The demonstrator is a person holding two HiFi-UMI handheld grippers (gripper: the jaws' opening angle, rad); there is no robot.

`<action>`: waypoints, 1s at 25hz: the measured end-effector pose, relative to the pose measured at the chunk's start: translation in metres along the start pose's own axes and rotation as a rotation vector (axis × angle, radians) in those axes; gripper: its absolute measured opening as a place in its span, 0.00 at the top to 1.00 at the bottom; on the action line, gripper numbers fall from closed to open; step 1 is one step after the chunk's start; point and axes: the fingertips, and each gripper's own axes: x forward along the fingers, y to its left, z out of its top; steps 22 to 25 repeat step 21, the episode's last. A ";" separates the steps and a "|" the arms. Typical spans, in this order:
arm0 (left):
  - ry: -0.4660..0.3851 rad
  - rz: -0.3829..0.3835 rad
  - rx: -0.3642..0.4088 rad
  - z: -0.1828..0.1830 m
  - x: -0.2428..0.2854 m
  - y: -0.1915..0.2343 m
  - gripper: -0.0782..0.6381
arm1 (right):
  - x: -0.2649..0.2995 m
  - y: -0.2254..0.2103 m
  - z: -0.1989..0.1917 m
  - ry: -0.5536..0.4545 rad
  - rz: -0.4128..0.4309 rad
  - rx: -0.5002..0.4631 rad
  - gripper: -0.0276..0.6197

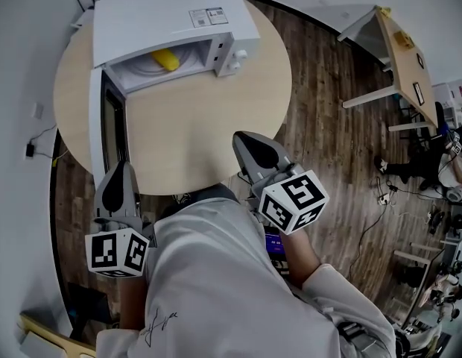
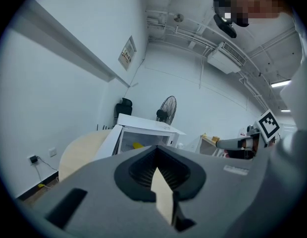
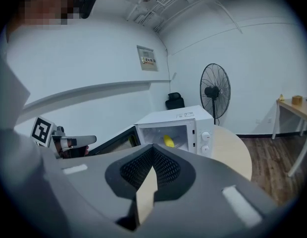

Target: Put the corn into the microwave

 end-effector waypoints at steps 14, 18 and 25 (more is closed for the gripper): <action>0.029 0.094 -0.071 -0.009 -0.005 0.014 0.91 | 0.005 -0.003 -0.010 0.061 -0.027 -0.039 0.94; 0.019 0.092 -0.065 -0.008 -0.004 0.012 0.91 | 0.004 -0.009 -0.012 0.073 -0.044 -0.056 0.94; 0.023 0.080 -0.049 -0.012 0.000 0.007 0.91 | 0.003 -0.013 -0.012 0.074 -0.028 -0.055 0.94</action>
